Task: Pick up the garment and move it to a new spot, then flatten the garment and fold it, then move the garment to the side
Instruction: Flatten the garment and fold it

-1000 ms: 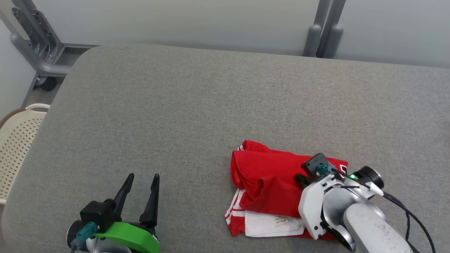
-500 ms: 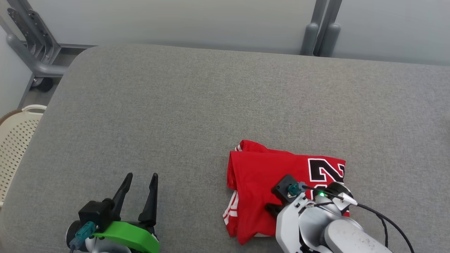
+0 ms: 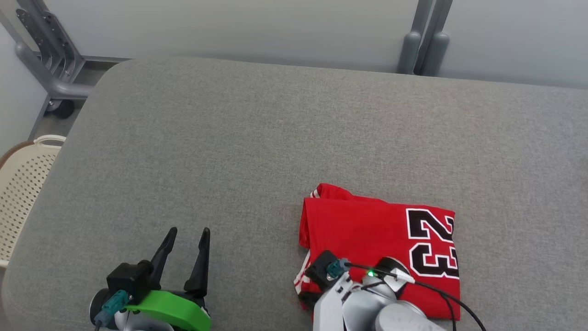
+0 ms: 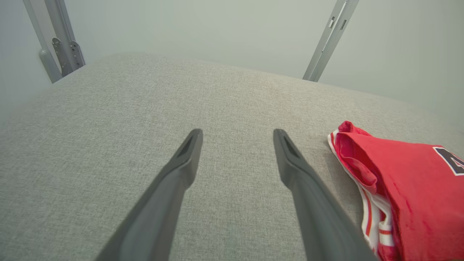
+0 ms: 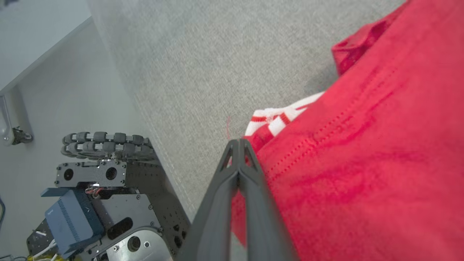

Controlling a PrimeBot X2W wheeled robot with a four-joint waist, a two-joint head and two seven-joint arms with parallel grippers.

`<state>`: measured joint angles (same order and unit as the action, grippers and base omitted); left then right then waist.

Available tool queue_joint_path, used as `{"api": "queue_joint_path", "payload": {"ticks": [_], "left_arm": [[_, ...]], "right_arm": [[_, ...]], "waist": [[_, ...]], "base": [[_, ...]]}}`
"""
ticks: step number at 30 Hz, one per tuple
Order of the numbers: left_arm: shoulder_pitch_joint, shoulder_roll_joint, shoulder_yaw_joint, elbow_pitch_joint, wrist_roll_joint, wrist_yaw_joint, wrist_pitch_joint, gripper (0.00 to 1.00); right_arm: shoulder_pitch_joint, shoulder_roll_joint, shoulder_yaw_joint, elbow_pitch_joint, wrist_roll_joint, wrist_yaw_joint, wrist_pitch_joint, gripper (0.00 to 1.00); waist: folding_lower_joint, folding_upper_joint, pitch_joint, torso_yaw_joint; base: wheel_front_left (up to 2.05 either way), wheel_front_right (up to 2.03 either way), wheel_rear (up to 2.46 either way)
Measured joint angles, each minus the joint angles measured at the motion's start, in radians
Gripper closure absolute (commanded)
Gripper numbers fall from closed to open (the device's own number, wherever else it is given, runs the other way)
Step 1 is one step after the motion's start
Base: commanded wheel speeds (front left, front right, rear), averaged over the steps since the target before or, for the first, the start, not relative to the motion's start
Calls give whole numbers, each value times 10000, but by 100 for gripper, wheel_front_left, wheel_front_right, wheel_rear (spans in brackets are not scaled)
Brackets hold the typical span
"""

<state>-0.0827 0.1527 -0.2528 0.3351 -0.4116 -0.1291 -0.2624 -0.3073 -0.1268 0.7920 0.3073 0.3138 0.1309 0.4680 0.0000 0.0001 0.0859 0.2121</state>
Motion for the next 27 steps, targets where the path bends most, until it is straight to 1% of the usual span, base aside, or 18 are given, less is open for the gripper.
{"api": "queue_joint_path", "payload": {"ticks": [4,7,8,9,10,11,15,16,18,19,20,22,26,27], "left_arm": [[10,52,40,15,0,0,0,0],[54,86,81,33,0,0,0,0],[98,98,96,33,0,0,0,0],[150,113,104,35,0,0,0,0],[190,123,117,27,0,0,0,0],[218,142,109,6,2,0,0,0],[291,144,169,-196,163,0,0,0],[331,140,201,-353,288,0,0,0],[356,119,263,-497,414,2,0,0],[356,119,263,-497,414,2,0,0],[368,92,435,-721,589,15,-2,0],[377,63,652,-955,815,82,0,0],[387,-96,1083,-1490,1262,326,0,0],[387,-119,1158,-1593,1338,324,-2,0]], "right_arm": [[-424,389,-159,119,222,0,-397,100],[-615,537,-750,63,353,2,-466,100],[-620,568,-1064,17,351,2,-424,97],[-620,581,-1379,-59,345,0,-263,68],[-603,589,-1745,-142,307,0,-31,21],[-529,602,-2167,-284,213,0,142,0],[105,654,-4119,-1329,-479,0,573,0],[617,681,-5051,-1941,-940,0,821,0],[1198,704,-5965,-2577,-1300,0,1018,0],[1198,704,-5965,-2577,-1300,0,1018,0],[1716,719,-6675,-3166,-1498,-2,1212,0],[2171,740,-7204,-3576,-1605,-2,1365,0],[2727,755,-7862,-3925,-1509,-2,1484,0],[2808,755,-7958,-3946,-1482,-2,1482,0]], "waist": [[0,0,-65,-18],[0,0,-165,-53],[0,0,-206,-68],[0,0,-248,-86],[0,0,-287,-110],[0,0,-324,-135],[0,0,-448,-253],[0,0,-474,-323],[0,0,-479,-392],[0,0,-479,-392],[0,0,-465,-467],[0,0,-436,-553],[0,0,-345,-706],[0,0,-313,-732]], "base": [[0,0,0],[0,0,0],[0,0,0],[0,0,0],[0,0,0],[0,0,0],[0,0,0],[0,0,0],[0,0,0],[0,0,0],[0,0,0],[0,0,0],[0,0,0],[0,0,0]]}}
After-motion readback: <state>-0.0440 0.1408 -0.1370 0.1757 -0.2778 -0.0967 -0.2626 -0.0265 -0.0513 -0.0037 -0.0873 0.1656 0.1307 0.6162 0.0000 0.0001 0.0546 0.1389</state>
